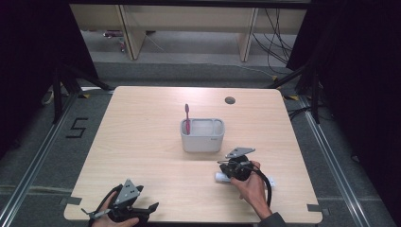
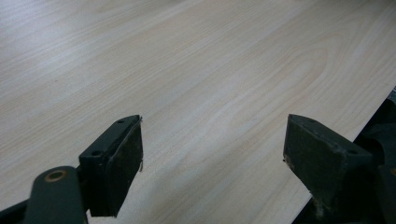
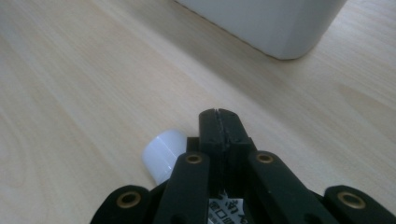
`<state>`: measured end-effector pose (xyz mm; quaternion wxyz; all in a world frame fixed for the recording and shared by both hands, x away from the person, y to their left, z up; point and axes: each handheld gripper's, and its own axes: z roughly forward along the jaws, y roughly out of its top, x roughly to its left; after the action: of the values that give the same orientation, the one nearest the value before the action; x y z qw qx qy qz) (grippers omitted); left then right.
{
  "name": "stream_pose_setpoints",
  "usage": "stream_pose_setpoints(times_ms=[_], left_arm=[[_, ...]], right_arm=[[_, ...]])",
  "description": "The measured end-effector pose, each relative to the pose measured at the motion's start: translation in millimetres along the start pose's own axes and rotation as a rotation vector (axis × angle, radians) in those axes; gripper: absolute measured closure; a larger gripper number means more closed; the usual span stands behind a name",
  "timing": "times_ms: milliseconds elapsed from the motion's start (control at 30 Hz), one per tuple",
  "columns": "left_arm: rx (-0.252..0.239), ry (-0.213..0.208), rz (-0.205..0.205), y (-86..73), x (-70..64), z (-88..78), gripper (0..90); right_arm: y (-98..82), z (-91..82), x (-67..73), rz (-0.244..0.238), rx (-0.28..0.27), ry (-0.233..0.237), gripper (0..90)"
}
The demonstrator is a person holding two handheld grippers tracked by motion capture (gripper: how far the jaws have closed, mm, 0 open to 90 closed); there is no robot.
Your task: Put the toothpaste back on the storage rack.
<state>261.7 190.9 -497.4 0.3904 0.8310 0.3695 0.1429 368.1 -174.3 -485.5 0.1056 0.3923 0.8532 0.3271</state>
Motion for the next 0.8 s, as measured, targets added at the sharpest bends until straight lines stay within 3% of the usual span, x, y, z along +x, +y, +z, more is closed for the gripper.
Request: stream_pose_setpoints(times_ms=[33,67,100,167,233,267,400,800], left_arm=[[0.000,0.002,0.001,-0.2,0.2,0.0,19.5],[0.002,0.001,0.003,-0.1,0.4,-0.4,19.5],[0.001,0.002,0.000,-0.3,0.4,-0.6,19.6],[-0.003,0.006,-0.001,-0.3,0.2,-0.6,19.6],[-0.010,0.006,-0.002,-0.7,0.6,-0.5,19.6],[-0.004,0.005,-0.001,-0.7,0.9,-1.3,19.7],[-0.004,0.007,-0.009,-1.9,1.6,-1.2,19.8],[-0.006,0.006,-0.007,-2.5,1.6,0.1,19.9]], right_arm=[[-1.5,0.5,1.7,-0.007,-0.016,0.002,89.4],[-2.5,-2.9,4.0,-0.012,0.004,0.011,89.4],[-4.5,-4.6,5.2,-0.051,-0.008,0.017,89.4],[-6.8,-5.7,8.0,-0.067,-0.020,0.024,89.4],[-7.7,-6.8,10.8,-0.051,-0.006,0.032,89.4],[-9.7,-7.1,12.9,-0.081,-0.016,0.039,89.4],[-13.0,-10.1,17.8,-0.103,-0.001,0.054,89.4],[-26.5,-21.9,25.9,-0.130,-0.007,0.091,89.2]])
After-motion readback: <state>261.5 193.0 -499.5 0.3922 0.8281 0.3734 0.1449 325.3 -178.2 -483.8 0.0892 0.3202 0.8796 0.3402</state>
